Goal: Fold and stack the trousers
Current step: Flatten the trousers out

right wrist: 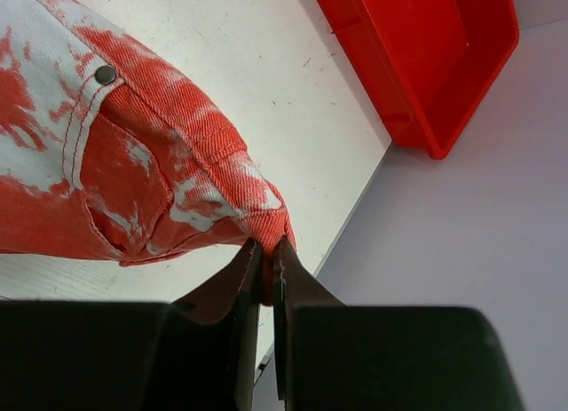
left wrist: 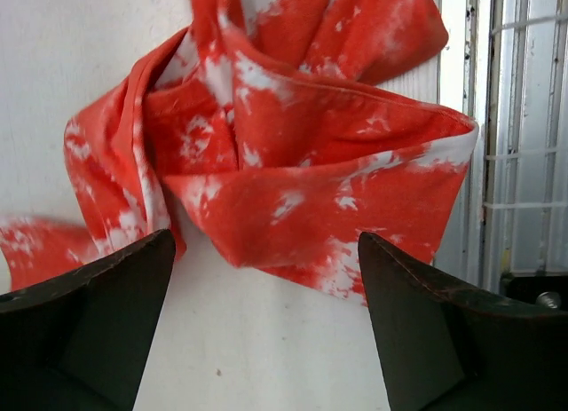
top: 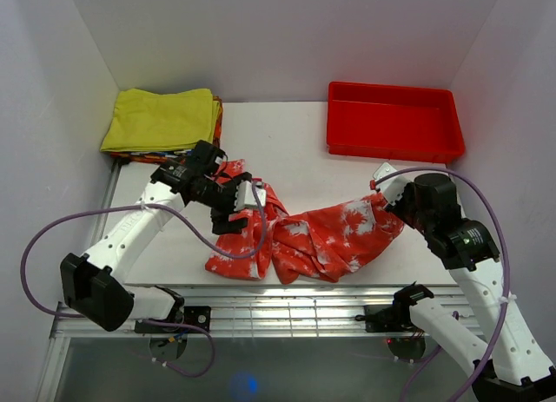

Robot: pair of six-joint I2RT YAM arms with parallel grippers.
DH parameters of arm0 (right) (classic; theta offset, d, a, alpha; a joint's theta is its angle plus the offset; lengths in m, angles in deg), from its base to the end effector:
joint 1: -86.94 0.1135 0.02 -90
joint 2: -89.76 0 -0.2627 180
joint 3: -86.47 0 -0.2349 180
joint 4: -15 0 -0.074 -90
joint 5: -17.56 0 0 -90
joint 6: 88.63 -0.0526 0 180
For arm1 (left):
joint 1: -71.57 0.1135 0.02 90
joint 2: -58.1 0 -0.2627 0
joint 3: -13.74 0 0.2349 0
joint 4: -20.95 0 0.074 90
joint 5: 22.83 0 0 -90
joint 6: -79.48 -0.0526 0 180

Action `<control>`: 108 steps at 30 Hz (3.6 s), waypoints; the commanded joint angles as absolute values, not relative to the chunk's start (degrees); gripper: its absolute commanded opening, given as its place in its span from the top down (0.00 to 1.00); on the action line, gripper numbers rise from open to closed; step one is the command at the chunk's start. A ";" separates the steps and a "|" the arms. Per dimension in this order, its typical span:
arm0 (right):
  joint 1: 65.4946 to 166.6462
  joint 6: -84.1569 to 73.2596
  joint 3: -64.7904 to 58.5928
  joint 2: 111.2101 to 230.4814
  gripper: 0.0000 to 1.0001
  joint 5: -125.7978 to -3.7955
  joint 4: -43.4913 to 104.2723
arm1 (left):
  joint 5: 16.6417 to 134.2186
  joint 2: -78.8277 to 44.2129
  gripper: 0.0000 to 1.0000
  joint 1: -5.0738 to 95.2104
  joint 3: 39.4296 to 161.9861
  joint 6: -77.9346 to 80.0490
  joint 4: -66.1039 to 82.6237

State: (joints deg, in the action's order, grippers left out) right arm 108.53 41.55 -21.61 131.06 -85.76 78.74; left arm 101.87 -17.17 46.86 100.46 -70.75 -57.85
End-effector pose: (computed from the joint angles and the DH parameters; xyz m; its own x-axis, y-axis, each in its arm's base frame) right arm 0.1250 0.0364 0.3381 -0.2729 -0.7832 -0.5587 -0.4643 0.6158 -0.6365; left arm 0.1951 -0.1228 0.3060 0.0549 0.7603 -0.6472 0.9973 -0.0095 0.0734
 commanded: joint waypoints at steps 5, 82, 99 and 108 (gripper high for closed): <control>108.39 38.63 -20.02 132.92 0.92 -84.92 74.00 | 95.91 -20.38 0.06 36.25 99.03 -78.37 -51.41; 79.21 48.03 -27.67 141.34 0.92 -88.88 47.64 | 96.01 -19.23 1.00 69.05 111.41 -39.26 -16.26; 76.13 46.55 -23.10 161.82 0.92 -88.00 37.88 | 83.07 -42.28 0.53 59.44 124.16 -37.58 -28.68; 76.05 43.47 -17.92 168.51 0.92 -87.64 41.21 | 98.36 -28.04 0.25 59.62 108.17 -57.00 -41.55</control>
State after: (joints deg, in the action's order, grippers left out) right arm 76.29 45.55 -21.57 167.54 -87.53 43.07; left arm 90.65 -31.94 59.91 109.81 -49.24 -34.22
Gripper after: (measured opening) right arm 0.099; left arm 0.744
